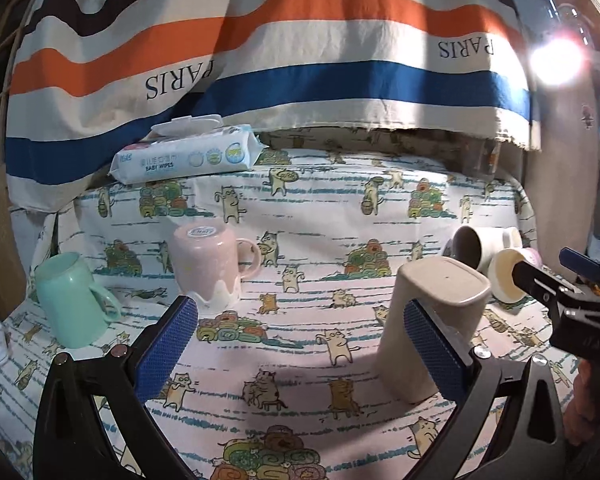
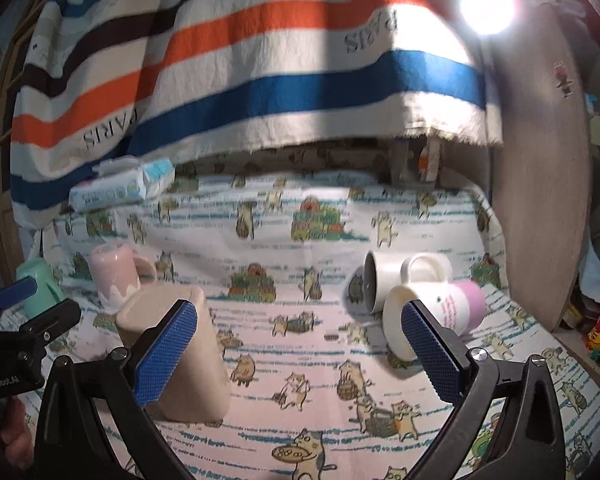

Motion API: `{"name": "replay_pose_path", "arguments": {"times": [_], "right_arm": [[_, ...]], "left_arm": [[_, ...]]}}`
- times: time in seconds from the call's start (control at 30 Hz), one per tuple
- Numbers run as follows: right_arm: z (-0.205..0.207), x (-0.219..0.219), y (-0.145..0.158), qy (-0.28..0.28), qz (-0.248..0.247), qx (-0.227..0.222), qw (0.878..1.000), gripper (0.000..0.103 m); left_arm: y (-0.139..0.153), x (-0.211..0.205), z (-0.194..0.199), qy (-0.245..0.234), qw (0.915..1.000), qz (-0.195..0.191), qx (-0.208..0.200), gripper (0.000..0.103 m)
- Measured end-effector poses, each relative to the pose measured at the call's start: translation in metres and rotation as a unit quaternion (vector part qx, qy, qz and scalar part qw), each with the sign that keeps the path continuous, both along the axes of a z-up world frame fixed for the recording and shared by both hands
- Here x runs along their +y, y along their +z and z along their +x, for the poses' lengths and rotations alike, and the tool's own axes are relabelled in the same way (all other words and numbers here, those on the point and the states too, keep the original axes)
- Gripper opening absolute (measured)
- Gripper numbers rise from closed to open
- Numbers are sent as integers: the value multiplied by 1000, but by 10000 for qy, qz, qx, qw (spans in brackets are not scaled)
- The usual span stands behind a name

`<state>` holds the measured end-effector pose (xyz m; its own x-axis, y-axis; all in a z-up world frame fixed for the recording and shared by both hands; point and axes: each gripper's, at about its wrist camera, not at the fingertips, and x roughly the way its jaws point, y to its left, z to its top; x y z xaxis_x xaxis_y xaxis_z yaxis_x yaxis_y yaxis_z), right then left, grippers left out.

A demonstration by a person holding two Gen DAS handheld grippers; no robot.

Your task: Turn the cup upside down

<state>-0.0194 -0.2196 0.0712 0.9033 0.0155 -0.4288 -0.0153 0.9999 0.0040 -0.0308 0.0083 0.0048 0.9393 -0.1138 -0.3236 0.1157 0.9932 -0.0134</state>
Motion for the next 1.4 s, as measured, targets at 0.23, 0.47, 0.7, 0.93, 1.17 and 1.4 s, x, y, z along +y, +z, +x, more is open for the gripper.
{"name": "replay_pose_path", "arguments": {"times": [0.23,0.47,0.7,0.93,1.17,1.4], "right_arm": [[0,6,-3,181,-78,10,9998,103],[-1,5,-2,149,-79,6,9999,103],[-1,5,-2,151,-79,7,9999,103],[-1,5,-2,151,-79,8,9999,103],[-1,5,-2,151,-78,7,9999,103],[-1,5,-2,151,-78,7,9999,103]], "left_arm": [[0,-2,-1,-102,9999,24,-55,103],[1,-3,-2,-100,9999,42,-72,103],[1,-2,-2,-92,9999,45,-72,103],[1,-2,-2,-94,9999,45,-68,103],[1,-2,-1,-84,9999,43,-63,103],[1,-2,-1,-82,9999,43,-57,103]]}}
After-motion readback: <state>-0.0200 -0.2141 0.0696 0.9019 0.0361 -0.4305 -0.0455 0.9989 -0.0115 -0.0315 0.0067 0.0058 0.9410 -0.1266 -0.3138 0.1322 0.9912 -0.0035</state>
